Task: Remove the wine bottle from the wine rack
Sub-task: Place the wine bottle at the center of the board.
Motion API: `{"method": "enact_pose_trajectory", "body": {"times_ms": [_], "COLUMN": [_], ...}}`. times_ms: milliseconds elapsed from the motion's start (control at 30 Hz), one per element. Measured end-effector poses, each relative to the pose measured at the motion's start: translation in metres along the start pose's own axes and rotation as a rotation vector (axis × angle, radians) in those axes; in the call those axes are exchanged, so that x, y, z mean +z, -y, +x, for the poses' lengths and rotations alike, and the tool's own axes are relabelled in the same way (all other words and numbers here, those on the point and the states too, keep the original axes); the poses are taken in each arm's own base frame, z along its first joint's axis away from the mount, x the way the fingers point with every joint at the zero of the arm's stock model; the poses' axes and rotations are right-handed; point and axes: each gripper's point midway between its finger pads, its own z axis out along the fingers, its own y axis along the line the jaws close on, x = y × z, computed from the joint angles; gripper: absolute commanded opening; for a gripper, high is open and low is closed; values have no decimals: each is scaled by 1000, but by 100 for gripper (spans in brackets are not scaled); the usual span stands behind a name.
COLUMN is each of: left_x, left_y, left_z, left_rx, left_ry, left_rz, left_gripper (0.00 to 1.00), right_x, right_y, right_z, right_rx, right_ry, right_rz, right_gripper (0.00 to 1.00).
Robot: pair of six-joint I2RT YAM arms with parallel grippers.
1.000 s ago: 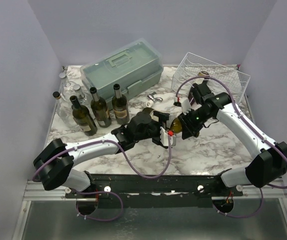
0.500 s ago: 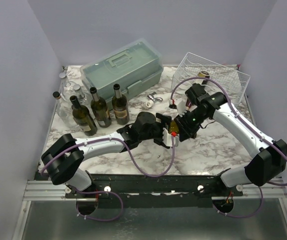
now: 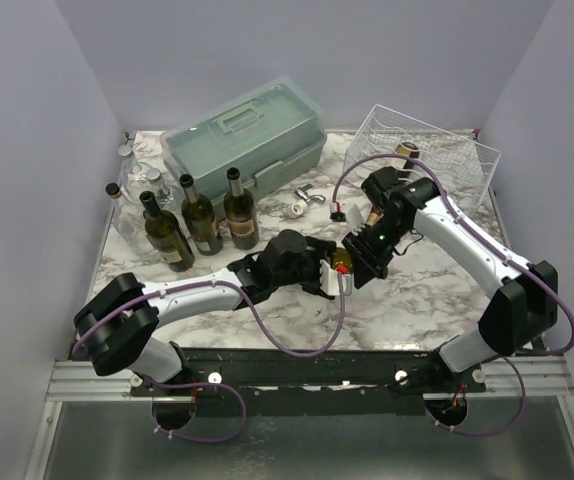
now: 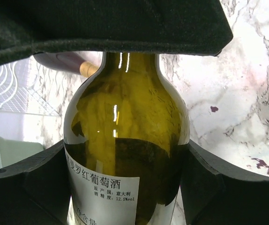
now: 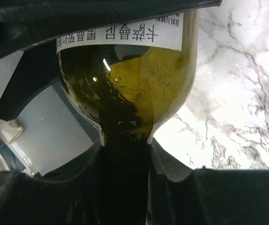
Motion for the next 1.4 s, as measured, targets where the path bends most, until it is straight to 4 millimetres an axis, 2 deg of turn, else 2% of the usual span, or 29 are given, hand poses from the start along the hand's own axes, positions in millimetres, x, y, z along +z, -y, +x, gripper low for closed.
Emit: {"method": "enact_pose_trajectory", "body": {"times_ms": [200,367,533,700,867,967,1133,1400], "left_x": [-10,-19,-31,-47,-62,-72,-86,-109], "left_y": [17,30,38,44,48,49,47,28], "left_z": [9,15,17,18,17,14,11,0], "left_rx": [-109,-164,-202,-263,-331,-365,-411,-502], "left_ry": [-25,-37,-38,-25,-3,15,43,115], "left_rz": [16,27,15,-15,-52,-78,-127,-243], "left_gripper": [0,0,0,0,0,0,0,0], "right_x": [12,12,4,-11,-40,-52,-67,-79], "right_y": [-10,-21,-28,-41,-55,-54,-38,8], "right_z": [-13,-19,-32,-48,-75,-82,-85,-72], "right_rx": [-42,-73,-114,-167,-250,-264,-221,-67], "right_ry": [-22,9,59,142,262,311,387,526], "right_rz": [-149,-226,-255,-281,-298,-303,-314,-330], "right_gripper": [67,74,89,92,93,93,94,94]}}
